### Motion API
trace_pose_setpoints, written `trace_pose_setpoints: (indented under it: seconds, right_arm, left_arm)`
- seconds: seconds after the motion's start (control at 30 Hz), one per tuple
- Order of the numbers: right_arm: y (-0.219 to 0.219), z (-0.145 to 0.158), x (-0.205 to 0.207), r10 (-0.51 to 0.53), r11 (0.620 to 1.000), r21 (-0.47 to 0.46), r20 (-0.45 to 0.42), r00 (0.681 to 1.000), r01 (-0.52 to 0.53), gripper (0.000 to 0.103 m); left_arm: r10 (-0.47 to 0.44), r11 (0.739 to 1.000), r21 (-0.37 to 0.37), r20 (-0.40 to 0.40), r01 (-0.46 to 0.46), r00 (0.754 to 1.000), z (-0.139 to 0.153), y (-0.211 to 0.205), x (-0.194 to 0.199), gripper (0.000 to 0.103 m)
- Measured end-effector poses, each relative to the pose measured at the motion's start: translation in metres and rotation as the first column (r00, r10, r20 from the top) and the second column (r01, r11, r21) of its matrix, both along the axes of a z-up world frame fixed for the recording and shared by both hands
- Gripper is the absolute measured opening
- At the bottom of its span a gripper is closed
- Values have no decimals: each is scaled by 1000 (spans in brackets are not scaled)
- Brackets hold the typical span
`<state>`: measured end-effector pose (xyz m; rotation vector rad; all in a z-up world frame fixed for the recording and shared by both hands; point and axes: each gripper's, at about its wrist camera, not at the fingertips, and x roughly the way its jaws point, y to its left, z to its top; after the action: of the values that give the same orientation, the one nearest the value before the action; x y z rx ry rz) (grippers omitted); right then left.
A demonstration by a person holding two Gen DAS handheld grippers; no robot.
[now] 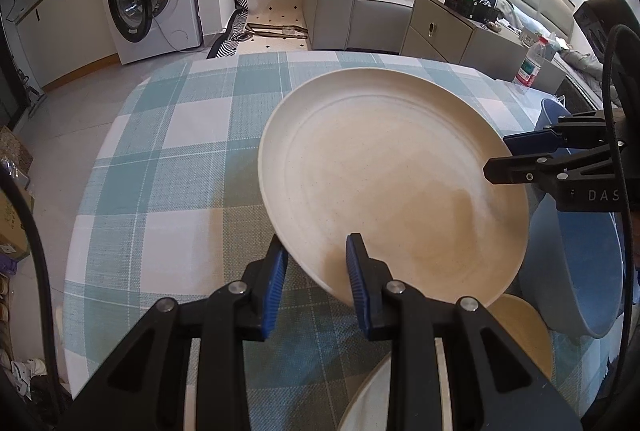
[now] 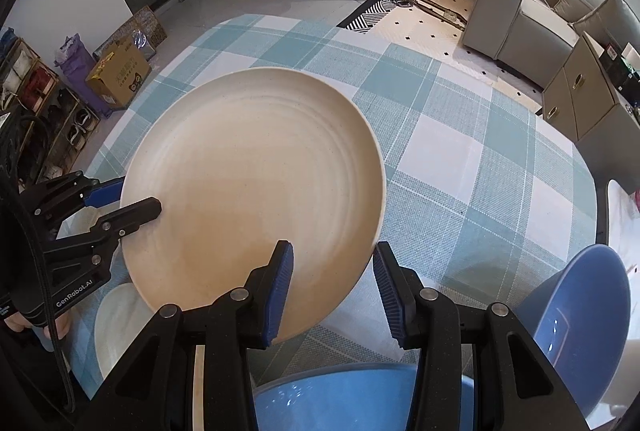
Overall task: Organize plates and bowls
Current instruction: 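Lift the cream plate with both tools and carry it over the placed plate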
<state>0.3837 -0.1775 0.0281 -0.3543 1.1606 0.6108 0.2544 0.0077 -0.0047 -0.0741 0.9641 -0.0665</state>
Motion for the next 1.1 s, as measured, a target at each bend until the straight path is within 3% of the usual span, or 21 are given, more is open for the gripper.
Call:
trace_pose_setpoints:
  seconds: [0.77,1.1]
  right_arm:
    - [-10,59,-63,-21,997,78,115,993,12,43]
    - [-21,70,-102,-35,991,134,137,990,16,43]
  left_arm:
    - [22,1000,10,91,-23,996,42,2,-39,28]
    - [15,1000,16,112,-17,994,53,3,-58,28]
